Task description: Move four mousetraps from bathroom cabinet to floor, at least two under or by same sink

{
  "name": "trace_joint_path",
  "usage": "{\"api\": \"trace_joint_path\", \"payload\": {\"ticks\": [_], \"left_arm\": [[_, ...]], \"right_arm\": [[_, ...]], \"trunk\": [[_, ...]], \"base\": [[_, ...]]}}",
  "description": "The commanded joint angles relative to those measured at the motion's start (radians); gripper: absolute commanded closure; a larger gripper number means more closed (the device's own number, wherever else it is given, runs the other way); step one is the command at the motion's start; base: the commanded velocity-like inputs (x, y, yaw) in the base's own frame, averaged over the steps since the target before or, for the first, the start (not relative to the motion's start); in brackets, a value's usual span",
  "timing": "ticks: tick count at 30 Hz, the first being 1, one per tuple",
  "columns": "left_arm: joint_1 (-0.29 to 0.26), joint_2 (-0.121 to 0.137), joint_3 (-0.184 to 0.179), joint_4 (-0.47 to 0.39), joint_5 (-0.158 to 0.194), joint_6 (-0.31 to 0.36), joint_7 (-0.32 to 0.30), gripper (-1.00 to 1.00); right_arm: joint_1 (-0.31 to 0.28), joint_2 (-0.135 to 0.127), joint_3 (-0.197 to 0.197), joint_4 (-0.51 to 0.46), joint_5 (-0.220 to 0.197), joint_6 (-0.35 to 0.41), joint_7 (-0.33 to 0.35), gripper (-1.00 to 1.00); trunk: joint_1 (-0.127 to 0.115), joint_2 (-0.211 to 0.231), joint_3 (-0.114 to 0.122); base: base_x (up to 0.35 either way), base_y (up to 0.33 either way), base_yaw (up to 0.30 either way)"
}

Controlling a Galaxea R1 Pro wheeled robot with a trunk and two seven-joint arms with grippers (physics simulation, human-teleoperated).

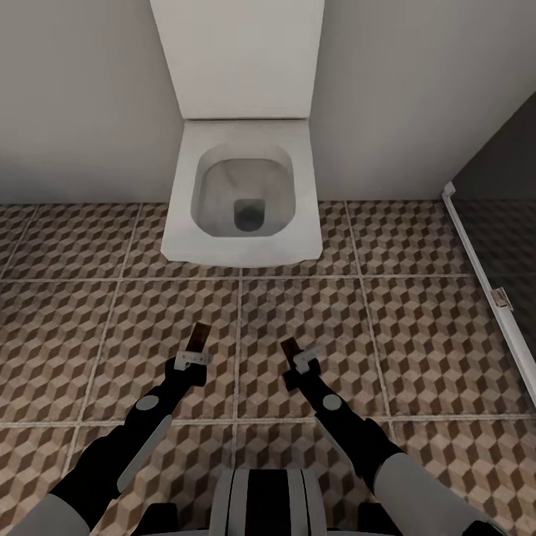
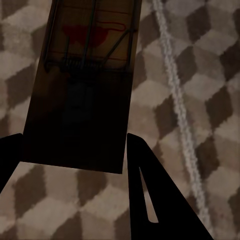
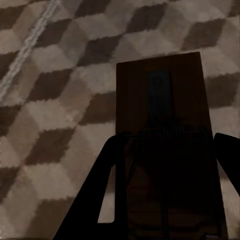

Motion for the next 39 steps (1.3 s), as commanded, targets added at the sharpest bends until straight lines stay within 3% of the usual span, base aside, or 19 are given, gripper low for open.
{"api": "trace_joint_path", "payload": {"ticks": [1, 6, 17, 24, 39], "left_arm": [[-0.001, 0.001, -0.004, 0.000, 0.006, 0.004, 0.012, 1.00], [-0.001, 0.001, -0.004, 0.015, 0.006, 0.004, 0.012, 1.00], [-0.001, 0.000, 0.001, 0.125, 0.006, -0.007, 0.009, 1.00], [-0.001, -0.007, 0.003, 0.192, 0.006, -0.071, 0.009, 1.00], [-0.001, -0.011, -0.001, 0.175, 0.006, -0.077, 0.008, 1.00]], "right_arm": [[-0.009, 0.008, 0.006, 0.016, -0.011, -0.004, -0.004, 1.00], [-0.043, 0.027, 0.006, 0.058, -0.012, -0.006, -0.004, 1.00], [-0.050, 0.064, 0.005, 0.062, -0.013, -0.007, -0.003, 1.00], [-0.050, 0.065, 0.006, 0.059, -0.013, -0.010, -0.003, 1.00], [-0.050, 0.060, 0.006, 0.052, -0.013, -0.012, -0.003, 1.00]], "trunk": [[0.000, 0.000, 0.000], [0.000, 0.000, 0.000], [0.000, 0.000, 0.000], [0.000, 0.000, 0.000], [0.000, 0.000, 0.000]], "base": [[0.000, 0.000, 0.000], [0.000, 0.000, 0.000], [0.000, 0.000, 0.000], [0.000, 0.000, 0.000], [0.000, 0.000, 0.000]]}}
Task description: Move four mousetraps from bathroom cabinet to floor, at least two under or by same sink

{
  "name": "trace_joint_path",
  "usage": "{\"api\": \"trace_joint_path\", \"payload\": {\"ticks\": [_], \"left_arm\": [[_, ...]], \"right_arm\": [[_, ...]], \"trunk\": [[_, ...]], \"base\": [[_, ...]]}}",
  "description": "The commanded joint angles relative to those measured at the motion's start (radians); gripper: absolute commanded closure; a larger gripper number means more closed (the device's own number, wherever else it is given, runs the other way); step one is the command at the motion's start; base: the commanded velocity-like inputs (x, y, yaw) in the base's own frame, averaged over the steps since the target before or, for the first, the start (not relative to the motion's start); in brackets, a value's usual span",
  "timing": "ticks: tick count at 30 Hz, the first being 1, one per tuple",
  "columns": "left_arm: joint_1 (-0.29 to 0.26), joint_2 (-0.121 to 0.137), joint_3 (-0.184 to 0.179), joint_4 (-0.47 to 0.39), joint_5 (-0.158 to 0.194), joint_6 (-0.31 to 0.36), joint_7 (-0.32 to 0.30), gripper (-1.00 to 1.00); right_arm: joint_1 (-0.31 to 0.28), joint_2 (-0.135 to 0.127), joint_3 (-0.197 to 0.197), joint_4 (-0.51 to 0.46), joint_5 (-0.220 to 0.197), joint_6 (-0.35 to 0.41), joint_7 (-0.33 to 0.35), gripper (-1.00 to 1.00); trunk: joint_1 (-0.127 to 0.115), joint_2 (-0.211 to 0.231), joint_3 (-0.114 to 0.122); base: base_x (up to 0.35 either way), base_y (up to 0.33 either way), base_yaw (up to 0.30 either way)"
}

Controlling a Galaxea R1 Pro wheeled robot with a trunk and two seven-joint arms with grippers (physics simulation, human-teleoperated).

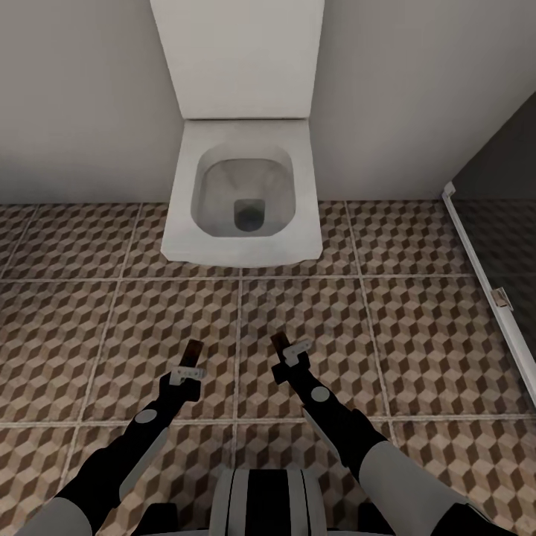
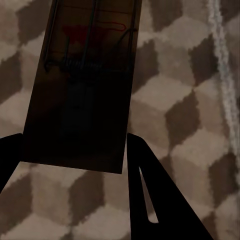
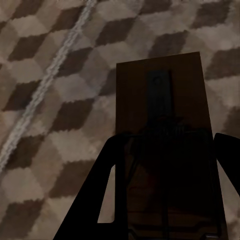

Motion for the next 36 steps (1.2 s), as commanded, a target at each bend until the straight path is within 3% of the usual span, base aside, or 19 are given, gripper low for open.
{"api": "trace_joint_path", "payload": {"ticks": [1, 15, 28, 36], "left_arm": [[-0.001, 0.002, -0.005, -0.002, 0.005, 0.005, 0.012, 1.00], [-0.001, 0.003, -0.005, -0.005, 0.005, 0.005, 0.013, 1.00], [-0.001, 0.004, -0.005, -0.005, 0.005, 0.004, 0.012, 1.00], [-0.001, 0.004, -0.005, -0.013, 0.005, 0.004, 0.013, 1.00]], "right_arm": [[-0.001, -0.001, 0.006, 0.001, -0.011, -0.005, -0.004, 1.00], [-0.001, -0.002, 0.006, -0.001, -0.011, -0.026, -0.004, 1.00], [-0.001, -0.005, 0.005, -0.002, -0.011, -0.036, -0.004, 1.00], [-0.001, -0.006, 0.005, -0.003, -0.011, -0.038, -0.004, 1.00]], "trunk": [[0.000, 0.000, 0.000], [0.000, 0.000, 0.000], [0.006, -0.003, -0.051], [0.006, -0.003, -0.051]], "base": [[0.000, 0.000, 0.000], [0.000, 0.000, 0.000], [0.000, 0.000, 0.000], [0.000, 0.000, 0.000]]}}
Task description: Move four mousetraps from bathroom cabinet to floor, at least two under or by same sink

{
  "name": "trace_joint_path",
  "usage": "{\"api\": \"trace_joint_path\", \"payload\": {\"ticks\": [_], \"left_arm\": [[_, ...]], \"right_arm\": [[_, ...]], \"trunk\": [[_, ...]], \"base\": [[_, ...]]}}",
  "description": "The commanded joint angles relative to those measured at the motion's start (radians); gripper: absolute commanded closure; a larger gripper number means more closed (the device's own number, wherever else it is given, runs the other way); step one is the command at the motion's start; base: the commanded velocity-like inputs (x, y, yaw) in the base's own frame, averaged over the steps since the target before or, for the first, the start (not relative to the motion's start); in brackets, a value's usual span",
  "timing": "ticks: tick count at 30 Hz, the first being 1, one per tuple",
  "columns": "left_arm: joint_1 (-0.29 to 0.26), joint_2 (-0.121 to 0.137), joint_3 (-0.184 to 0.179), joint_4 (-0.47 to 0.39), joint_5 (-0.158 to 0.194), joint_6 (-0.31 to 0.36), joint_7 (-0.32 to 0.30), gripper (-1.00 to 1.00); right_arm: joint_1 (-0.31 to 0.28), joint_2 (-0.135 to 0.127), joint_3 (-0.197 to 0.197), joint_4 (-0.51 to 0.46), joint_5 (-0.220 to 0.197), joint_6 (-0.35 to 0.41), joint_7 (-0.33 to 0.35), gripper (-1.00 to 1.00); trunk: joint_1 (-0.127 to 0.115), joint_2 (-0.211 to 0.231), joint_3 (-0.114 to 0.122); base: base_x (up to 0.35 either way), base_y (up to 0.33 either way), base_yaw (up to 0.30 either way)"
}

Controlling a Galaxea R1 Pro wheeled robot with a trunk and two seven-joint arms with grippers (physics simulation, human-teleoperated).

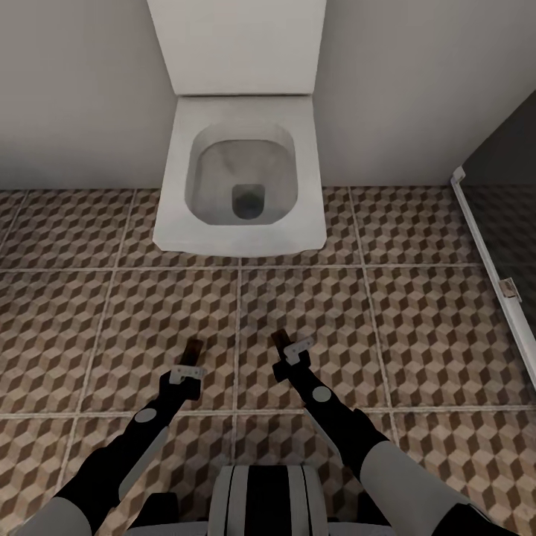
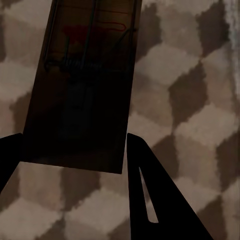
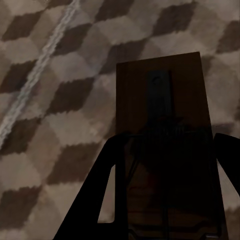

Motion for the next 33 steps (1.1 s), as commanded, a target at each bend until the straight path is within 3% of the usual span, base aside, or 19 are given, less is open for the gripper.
{"api": "trace_joint_path", "payload": {"ticks": [1, 14, 26, 33], "left_arm": [[-0.001, 0.002, -0.005, -0.003, 0.005, 0.004, 0.012, 1.00], [-0.001, 0.002, -0.005, -0.004, 0.005, 0.004, 0.012, 1.00], [-0.001, 0.002, -0.005, -0.010, 0.005, 0.006, 0.012, 1.00], [-0.001, 0.002, -0.005, -0.008, 0.005, 0.010, 0.012, 1.00]], "right_arm": [[-0.001, -0.001, 0.006, 0.001, -0.011, -0.005, -0.004, 1.00], [-0.001, 0.000, 0.006, 0.000, -0.011, -0.007, -0.004, 1.00], [-0.001, 0.000, 0.006, 0.000, -0.011, -0.007, -0.004, 1.00], [-0.001, 0.000, 0.006, 0.000, -0.011, -0.007, -0.004, 1.00]], "trunk": [[0.000, 0.000, 0.000], [0.006, -0.003, -0.051], [0.006, -0.003, -0.051], [0.006, -0.003, -0.051]], "base": [[0.000, 0.000, 0.000], [0.000, 0.000, 0.000], [0.003, 0.000, 0.000], [0.252, 0.000, 0.000]]}}
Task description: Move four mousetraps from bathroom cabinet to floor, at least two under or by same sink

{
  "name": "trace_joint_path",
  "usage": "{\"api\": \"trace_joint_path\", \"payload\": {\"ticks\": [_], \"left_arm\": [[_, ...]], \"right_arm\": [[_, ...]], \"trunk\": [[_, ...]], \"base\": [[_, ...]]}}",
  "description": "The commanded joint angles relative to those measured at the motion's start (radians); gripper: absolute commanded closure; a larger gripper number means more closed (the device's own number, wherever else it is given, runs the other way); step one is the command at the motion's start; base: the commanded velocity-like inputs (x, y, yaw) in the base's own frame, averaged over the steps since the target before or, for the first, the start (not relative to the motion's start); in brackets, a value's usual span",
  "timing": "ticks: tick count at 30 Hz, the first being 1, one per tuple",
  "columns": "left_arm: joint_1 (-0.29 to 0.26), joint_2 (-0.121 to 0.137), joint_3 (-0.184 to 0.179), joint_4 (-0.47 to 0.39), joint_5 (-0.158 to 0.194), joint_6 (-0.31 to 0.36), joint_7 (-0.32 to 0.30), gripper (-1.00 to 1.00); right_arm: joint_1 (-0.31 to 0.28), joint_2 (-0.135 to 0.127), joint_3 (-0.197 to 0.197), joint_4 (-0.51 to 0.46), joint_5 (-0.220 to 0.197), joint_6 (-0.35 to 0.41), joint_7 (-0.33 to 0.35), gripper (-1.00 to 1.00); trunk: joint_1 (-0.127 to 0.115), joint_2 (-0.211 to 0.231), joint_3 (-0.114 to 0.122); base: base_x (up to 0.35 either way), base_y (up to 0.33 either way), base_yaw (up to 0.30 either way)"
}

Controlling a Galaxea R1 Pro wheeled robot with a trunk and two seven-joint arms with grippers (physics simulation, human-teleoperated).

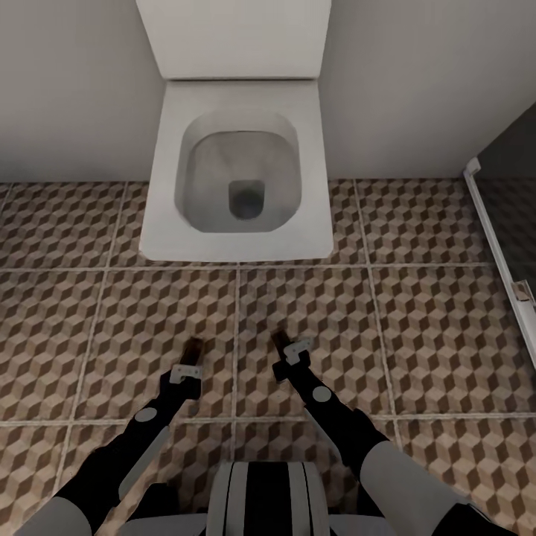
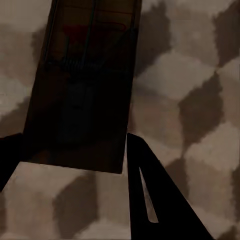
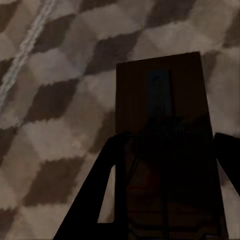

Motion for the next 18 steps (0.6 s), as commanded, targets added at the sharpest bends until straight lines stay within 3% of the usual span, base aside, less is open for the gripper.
{"api": "trace_joint_path", "payload": {"ticks": [1, 7, 18], "left_arm": [[-0.001, 0.002, -0.005, -0.001, 0.005, 0.004, 0.012, 1.00], [-0.001, 0.002, -0.005, 0.000, 0.005, 0.002, 0.012, 1.00], [-0.001, 0.002, -0.007, 0.004, 0.005, 0.000, 0.012, 1.00]], "right_arm": [[-0.001, -0.001, 0.006, 0.001, -0.011, -0.005, -0.004, 1.00], [-0.001, -0.001, 0.006, 0.001, -0.011, -0.004, -0.004, 1.00], [-0.001, -0.001, 0.006, 0.001, -0.011, -0.004, -0.004, 1.00]], "trunk": [[0.000, 0.000, 0.000], [0.000, 0.000, 0.000], [0.000, 0.000, 0.000]], "base": [[0.323, 0.000, 0.000], [0.288, 0.000, 0.000], [0.027, 0.000, 0.000]]}}
